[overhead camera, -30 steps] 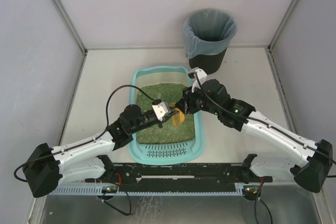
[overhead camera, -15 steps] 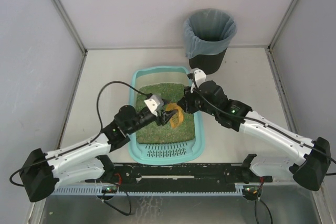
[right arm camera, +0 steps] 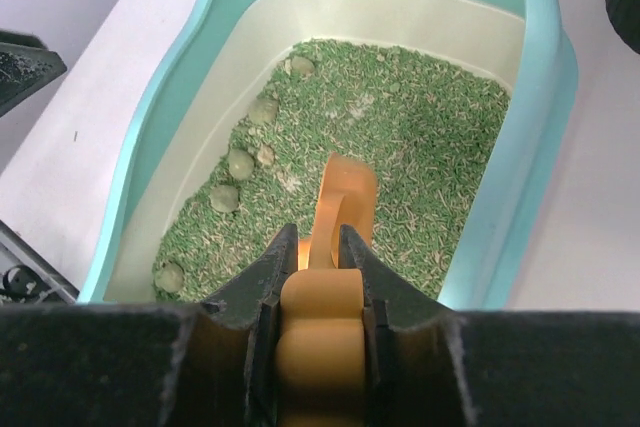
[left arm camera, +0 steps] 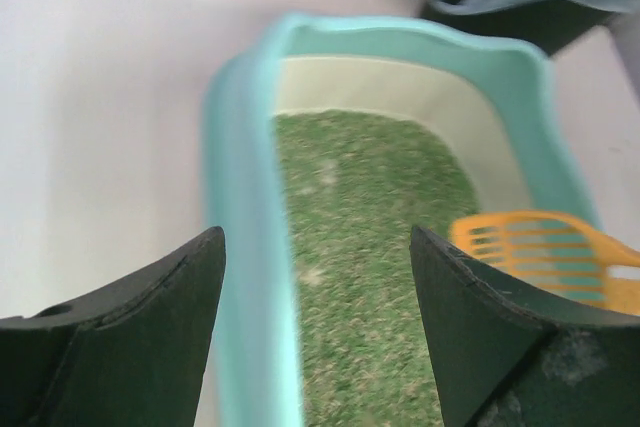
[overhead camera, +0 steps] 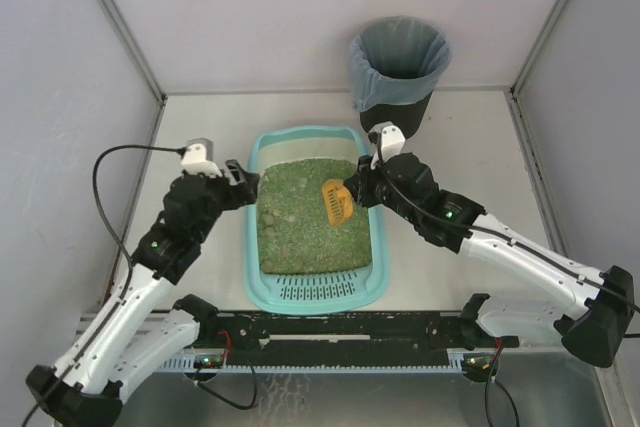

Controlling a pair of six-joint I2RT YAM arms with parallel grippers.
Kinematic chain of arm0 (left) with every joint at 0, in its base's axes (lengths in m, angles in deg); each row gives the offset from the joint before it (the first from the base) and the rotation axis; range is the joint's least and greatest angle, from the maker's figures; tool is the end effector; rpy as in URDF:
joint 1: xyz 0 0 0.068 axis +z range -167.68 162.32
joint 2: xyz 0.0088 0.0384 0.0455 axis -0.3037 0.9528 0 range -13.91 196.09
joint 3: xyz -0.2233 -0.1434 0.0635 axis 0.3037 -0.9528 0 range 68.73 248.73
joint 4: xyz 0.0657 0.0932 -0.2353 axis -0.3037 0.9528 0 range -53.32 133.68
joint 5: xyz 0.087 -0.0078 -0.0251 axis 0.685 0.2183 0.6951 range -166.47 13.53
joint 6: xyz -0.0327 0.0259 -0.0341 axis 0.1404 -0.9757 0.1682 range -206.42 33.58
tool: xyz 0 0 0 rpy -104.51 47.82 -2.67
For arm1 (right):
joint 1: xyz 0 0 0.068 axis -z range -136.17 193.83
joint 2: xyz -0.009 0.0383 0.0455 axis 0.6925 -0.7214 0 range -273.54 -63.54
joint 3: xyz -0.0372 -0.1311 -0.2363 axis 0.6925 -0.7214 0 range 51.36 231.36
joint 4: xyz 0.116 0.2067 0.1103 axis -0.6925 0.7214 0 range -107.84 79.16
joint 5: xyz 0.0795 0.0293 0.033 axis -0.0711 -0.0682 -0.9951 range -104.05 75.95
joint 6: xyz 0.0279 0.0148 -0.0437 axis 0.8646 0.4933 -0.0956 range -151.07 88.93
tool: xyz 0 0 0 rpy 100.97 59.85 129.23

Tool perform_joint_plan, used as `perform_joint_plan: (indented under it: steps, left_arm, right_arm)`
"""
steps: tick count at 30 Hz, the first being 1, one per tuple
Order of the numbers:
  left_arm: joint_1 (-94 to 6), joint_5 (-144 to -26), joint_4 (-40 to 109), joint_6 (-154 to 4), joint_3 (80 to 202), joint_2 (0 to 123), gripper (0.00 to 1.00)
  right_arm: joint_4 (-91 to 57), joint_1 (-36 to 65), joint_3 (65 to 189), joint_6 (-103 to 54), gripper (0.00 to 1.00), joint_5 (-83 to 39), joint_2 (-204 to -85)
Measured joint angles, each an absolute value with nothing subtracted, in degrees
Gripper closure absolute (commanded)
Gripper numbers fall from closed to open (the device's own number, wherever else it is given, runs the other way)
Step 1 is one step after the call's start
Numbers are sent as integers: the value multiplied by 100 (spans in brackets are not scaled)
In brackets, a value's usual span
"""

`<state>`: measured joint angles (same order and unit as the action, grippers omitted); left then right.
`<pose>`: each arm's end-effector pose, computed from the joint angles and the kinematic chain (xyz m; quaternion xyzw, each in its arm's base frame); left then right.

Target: Clean the litter box

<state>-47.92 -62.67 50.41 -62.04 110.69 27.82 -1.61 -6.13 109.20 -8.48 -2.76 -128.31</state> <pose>0.1541 -0.0799 0.3249 -0.0344 0.7825 -0.1981 0.5893 0.1715 0.1931 0.3394 -0.1439 0.8198 0.2581 0.4905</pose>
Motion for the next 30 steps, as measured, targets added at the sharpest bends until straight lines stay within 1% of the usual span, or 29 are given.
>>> perform_joint_plan:
  steps: [5,8,13,17,22,30]
  left_arm:
    - [-3338,-6632,6329,-6042,11187,2577,22]
    - [-2875,-7041,6744,-6090,11187,2638,26]
    - [-2788,-7758,6971,-6260,11165,2946,34]
    - [-2788,-8109,7024,-6409,11160,3150,38]
    - [-2781,-8352,7028,-6569,11160,3340,40]
    - [-2794,-8719,6993,-6783,11160,3539,46]
  right_arm:
    - [-347,-613,10920,-472,100,-171,-12958]
    - [-438,-613,10920,-157,100,-138,-13133]
    - [-569,-613,10920,385,100,-69,-13627]
    - [-688,-615,10916,802,100,10,-14123]
    - [-882,-615,10916,1368,100,19,-14763]
    - [-1549,-785,10916,2192,100,-158,-15347]
